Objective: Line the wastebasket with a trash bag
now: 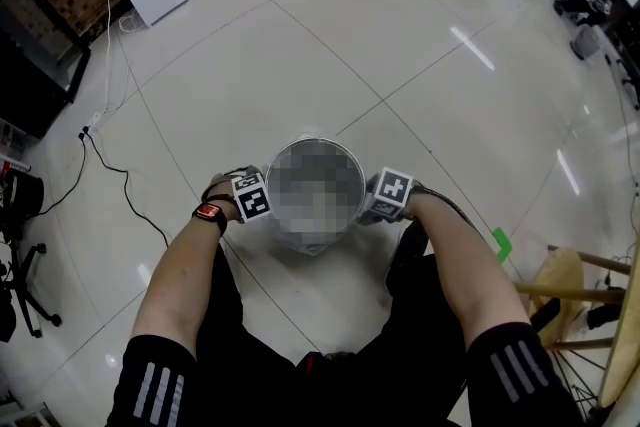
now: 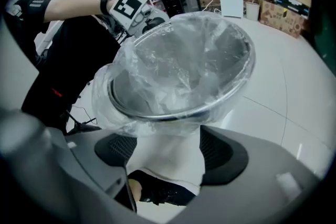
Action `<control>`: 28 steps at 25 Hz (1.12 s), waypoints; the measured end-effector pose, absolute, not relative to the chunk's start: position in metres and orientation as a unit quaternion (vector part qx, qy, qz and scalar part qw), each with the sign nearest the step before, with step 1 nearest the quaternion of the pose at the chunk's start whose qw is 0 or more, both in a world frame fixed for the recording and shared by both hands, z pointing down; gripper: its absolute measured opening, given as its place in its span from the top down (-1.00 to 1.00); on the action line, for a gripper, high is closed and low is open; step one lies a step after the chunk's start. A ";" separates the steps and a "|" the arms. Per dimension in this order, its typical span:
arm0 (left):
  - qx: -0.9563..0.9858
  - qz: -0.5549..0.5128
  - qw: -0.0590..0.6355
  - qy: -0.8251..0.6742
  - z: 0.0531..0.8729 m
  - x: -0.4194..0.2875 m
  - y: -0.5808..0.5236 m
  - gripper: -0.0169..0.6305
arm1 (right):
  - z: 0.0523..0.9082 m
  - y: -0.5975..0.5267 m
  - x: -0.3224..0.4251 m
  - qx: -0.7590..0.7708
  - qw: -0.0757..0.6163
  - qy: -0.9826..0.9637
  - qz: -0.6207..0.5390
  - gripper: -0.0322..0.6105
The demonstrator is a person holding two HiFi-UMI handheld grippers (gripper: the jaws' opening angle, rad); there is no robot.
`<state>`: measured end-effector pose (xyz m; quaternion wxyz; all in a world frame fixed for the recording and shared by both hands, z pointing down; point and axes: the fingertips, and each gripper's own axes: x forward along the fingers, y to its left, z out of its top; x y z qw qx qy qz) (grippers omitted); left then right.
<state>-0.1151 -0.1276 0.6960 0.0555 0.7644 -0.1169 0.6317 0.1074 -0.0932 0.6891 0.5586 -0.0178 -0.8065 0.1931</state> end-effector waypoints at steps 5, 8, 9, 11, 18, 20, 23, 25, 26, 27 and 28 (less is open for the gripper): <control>0.770 0.618 0.100 -0.124 0.673 -0.146 -0.122 -0.15 | 0.676 -0.097 0.136 -0.030 0.600 -0.782 0.165 -0.28; 0.786 0.592 0.124 -0.131 0.654 -0.154 -0.120 -0.15 | 0.657 -0.109 0.148 -0.028 0.608 -0.783 0.132 -0.28; 0.798 0.573 0.129 -0.135 0.645 -0.151 -0.122 -0.15 | 0.650 -0.112 0.149 -0.028 0.603 -0.787 0.127 -0.28; 0.824 0.530 0.138 -0.145 0.624 -0.144 -0.127 -0.15 | 0.634 -0.118 0.142 -0.026 0.579 -0.804 0.134 -0.28; 0.846 0.487 0.147 -0.159 0.601 -0.148 -0.129 -0.15 | 0.575 -0.139 0.090 -0.012 0.507 -0.859 0.074 -0.28; 0.848 0.484 0.150 -0.156 0.598 -0.151 -0.126 -0.15 | 0.556 -0.135 0.065 -0.018 0.475 -0.878 0.058 -0.28; 0.853 0.473 0.167 -0.142 0.587 -0.154 -0.118 -0.15 | 0.538 -0.124 0.037 -0.036 0.459 -0.888 0.026 -0.28; 0.858 0.468 0.164 -0.136 0.575 -0.155 -0.115 -0.14 | 0.530 -0.118 0.025 -0.045 0.454 -0.890 0.009 -0.28; 0.859 0.469 0.155 -0.135 0.570 -0.154 -0.115 -0.11 | 0.527 -0.115 0.020 -0.048 0.450 -0.892 0.002 -0.28; 0.860 0.471 0.144 -0.134 0.565 -0.153 -0.114 -0.07 | 0.525 -0.113 0.015 -0.051 0.448 -0.893 -0.003 -0.28; 0.860 0.474 0.135 -0.131 0.560 -0.149 -0.112 -0.04 | 0.524 -0.112 0.012 -0.054 0.447 -0.893 -0.007 -0.28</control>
